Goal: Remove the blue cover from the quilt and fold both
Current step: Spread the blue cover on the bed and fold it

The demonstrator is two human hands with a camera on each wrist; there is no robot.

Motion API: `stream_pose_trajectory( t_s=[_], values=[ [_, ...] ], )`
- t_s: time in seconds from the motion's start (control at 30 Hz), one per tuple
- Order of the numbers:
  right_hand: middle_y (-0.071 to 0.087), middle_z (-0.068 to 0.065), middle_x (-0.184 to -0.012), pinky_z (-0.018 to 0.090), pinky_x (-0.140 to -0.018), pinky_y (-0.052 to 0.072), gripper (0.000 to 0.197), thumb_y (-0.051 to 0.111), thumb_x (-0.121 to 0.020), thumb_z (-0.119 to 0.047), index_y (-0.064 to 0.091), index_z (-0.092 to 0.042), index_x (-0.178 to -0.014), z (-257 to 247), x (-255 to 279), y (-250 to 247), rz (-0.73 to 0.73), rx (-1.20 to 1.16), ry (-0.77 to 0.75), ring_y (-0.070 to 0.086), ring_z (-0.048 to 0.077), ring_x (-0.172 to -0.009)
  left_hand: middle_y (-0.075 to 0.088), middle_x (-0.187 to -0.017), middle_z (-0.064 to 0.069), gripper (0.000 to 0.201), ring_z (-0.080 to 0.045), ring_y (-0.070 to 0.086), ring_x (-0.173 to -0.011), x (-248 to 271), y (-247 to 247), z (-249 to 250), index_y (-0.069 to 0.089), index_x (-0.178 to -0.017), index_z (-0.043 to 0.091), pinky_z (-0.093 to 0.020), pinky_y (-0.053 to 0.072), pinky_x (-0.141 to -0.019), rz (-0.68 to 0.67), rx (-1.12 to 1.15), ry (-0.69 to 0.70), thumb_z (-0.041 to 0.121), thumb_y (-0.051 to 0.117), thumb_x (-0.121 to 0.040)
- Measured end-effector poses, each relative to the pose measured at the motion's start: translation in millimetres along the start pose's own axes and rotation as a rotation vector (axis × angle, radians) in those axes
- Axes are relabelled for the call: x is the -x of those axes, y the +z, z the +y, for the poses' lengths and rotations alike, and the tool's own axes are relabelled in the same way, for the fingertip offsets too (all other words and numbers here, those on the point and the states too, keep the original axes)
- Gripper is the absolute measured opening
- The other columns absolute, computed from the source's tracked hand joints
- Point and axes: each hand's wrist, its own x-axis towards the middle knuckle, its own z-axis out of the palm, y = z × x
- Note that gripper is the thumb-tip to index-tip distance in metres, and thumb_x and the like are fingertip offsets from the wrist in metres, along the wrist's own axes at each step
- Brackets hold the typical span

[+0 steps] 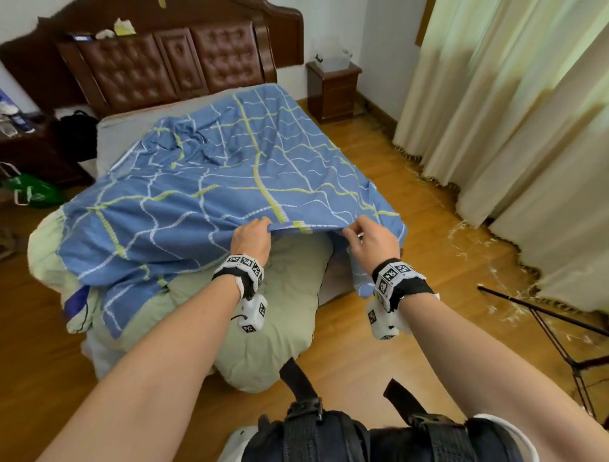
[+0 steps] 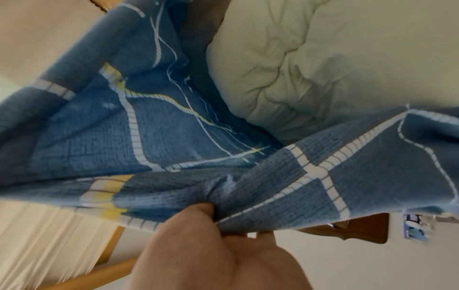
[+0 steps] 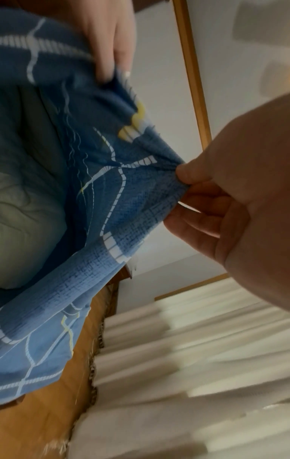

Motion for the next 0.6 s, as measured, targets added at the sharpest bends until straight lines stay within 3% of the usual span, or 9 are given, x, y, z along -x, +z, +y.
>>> stream_pose_trajectory(
  t_s=[0.13, 0.23, 0.37, 0.5, 0.57, 0.6],
  values=[
    [0.062, 0.002, -0.084, 0.035, -0.064, 0.046, 0.023, 0.051, -0.096, -0.043, 0.054, -0.021, -0.089, -18, -2, 11, 0.105, 0.135, 0.133, 0.059, 0.026, -0.085, 0.064, -0.109, -0.022, 0.024, -0.04, 0.057, -0.106, -11, -22, -45, 0.059, -0.105, 0.01, -0.044, 0.043, -0.085, -0.001, 0.052, -0.089, 0.01, 0.039, -0.092],
    [0.063, 0.01, -0.082, 0.036, -0.064, 0.044, 0.024, 0.047, -0.098, -0.038, 0.053, -0.016, -0.091, -46, -6, 30, 0.142, 0.1, 0.354, 0.06, 0.034, -0.084, 0.064, -0.103, -0.026, 0.021, -0.042, 0.056, -0.104, -22, -34, -80, 0.059, -0.099, 0.013, -0.041, 0.044, -0.084, -0.106, 0.247, -0.099, 0.013, 0.04, -0.092],
    [0.065, 0.014, -0.084, 0.039, -0.068, 0.048, 0.013, 0.042, -0.098, -0.025, 0.045, -0.013, -0.098, -96, -6, 65, 0.105, -0.071, 0.52, 0.062, 0.034, -0.079, 0.063, -0.124, -0.015, 0.033, -0.034, 0.055, -0.116, -31, -49, -117, 0.063, -0.12, 0.012, -0.033, 0.041, -0.095, -0.229, 0.453, -0.05, 0.009, 0.042, -0.095],
    [0.064, 0.021, -0.104, 0.038, -0.073, 0.044, 0.025, 0.044, -0.092, -0.006, 0.051, -0.012, -0.115, -140, 0, 89, 0.139, -0.199, 0.487, 0.06, 0.038, -0.093, 0.064, -0.124, -0.012, 0.03, -0.029, 0.056, -0.115, -43, -61, -153, 0.063, -0.118, 0.013, -0.03, 0.041, -0.098, -0.246, 0.599, -0.01, 0.009, 0.044, -0.096],
    [0.055, 0.018, -0.127, 0.039, -0.09, 0.045, 0.044, 0.054, -0.083, -0.004, 0.052, -0.017, -0.124, -154, 9, 108, 0.073, -0.154, 0.352, 0.053, 0.037, -0.115, 0.064, -0.119, -0.01, 0.027, -0.026, 0.058, -0.11, -43, -64, -163, 0.064, -0.115, 0.014, -0.031, 0.042, -0.099, -0.255, 0.628, 0.039, 0.01, 0.045, -0.096],
    [0.043, 0.016, -0.143, 0.038, -0.1, 0.04, 0.057, 0.061, -0.077, -0.005, 0.05, -0.02, -0.131, -163, 14, 119, 0.036, -0.095, 0.26, 0.042, 0.035, -0.129, 0.064, -0.112, -0.007, 0.026, -0.024, 0.058, -0.103, -43, -65, -167, 0.063, -0.114, 0.016, -0.031, 0.043, -0.095, -0.268, 0.633, 0.065, 0.01, 0.045, -0.096]
  ],
)
